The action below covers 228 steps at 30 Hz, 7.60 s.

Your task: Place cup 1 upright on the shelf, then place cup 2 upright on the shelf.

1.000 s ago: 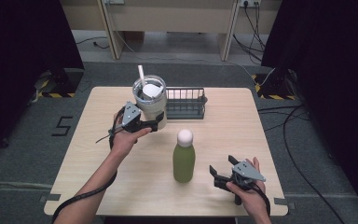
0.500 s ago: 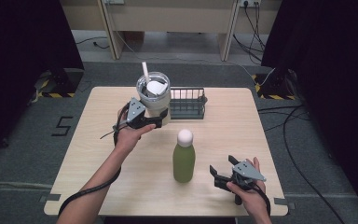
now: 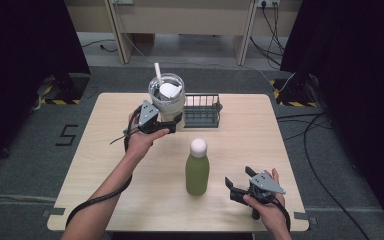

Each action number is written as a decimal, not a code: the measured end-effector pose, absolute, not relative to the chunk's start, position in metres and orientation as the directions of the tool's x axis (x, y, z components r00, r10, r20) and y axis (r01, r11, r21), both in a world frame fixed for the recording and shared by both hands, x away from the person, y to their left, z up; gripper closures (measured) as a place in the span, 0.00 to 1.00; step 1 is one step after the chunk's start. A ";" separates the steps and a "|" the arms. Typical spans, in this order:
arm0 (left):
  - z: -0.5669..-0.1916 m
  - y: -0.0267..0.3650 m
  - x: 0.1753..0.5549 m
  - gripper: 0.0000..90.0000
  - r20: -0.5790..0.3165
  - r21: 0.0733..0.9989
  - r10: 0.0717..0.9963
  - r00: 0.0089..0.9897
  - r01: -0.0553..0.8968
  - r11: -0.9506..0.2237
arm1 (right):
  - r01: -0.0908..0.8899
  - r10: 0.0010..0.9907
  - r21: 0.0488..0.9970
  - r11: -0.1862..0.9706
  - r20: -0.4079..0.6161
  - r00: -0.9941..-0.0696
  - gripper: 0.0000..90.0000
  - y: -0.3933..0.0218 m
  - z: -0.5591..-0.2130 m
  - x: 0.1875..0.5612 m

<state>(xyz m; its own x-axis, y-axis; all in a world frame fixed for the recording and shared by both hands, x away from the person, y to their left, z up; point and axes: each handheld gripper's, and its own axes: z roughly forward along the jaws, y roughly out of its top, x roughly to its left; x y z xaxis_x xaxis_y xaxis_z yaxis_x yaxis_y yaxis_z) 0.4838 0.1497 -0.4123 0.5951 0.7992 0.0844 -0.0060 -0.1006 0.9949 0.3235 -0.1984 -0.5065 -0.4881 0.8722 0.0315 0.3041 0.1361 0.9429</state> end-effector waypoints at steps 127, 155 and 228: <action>-0.441 0.123 0.597 0.11 0.040 0.976 0.899 0.437 0.175 -0.129 | 0.318 0.865 0.937 0.144 0.037 -0.501 0.17 -0.198 -0.512 0.324; -0.438 0.135 0.586 0.02 0.043 0.980 0.897 0.439 0.154 -0.123 | 0.308 0.859 0.939 0.155 0.026 -0.511 0.16 -0.195 -0.509 0.322; -0.447 0.203 0.473 0.01 0.135 0.974 0.889 0.437 0.105 -0.200 | 0.158 0.769 0.968 0.196 -0.052 -0.637 0.06 -0.178 -0.475 0.297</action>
<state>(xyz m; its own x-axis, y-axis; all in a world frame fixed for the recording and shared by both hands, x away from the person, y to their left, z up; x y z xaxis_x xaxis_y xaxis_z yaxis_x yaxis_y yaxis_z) 0.4726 0.2034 -0.4465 0.4372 0.8891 0.1351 0.1054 -0.1999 0.9741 0.2975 -0.1778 -0.4751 -0.6368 0.7692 -0.0523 0.1578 0.1964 0.9677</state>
